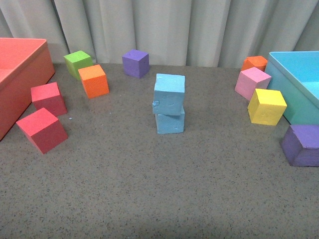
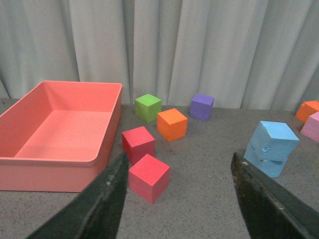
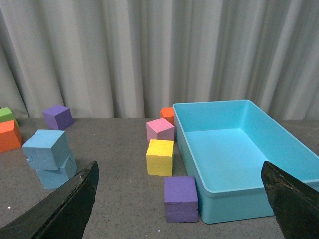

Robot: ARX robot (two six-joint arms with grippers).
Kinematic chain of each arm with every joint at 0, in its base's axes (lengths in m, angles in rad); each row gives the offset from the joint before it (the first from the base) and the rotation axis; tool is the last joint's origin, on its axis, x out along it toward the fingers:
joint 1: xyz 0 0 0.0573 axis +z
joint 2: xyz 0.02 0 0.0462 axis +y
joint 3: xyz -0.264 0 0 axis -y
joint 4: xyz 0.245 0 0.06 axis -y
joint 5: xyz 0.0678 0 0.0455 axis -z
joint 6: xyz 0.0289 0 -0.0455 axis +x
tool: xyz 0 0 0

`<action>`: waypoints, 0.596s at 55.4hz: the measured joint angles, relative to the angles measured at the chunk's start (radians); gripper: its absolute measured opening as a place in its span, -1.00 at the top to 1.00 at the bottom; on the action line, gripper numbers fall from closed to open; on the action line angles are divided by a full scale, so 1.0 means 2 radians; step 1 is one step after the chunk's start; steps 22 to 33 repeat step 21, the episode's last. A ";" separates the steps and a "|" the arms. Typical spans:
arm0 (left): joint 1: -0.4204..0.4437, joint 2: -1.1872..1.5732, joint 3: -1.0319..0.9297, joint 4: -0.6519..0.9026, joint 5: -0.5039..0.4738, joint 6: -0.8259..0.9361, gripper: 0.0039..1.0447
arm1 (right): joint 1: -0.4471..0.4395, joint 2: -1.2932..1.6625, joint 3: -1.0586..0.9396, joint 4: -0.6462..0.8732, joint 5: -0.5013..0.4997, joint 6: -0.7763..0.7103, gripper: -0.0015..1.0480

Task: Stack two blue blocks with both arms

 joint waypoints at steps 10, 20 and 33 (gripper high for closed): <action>0.000 0.000 0.000 0.000 0.000 0.000 -0.89 | 0.000 0.000 0.000 0.000 0.000 0.000 -0.81; 0.000 0.000 0.000 0.000 0.000 0.000 -0.88 | 0.000 0.000 0.000 0.000 0.000 0.000 -0.81; 0.000 0.000 0.000 0.000 0.000 0.000 -0.88 | 0.000 0.000 0.000 0.000 0.000 0.000 -0.81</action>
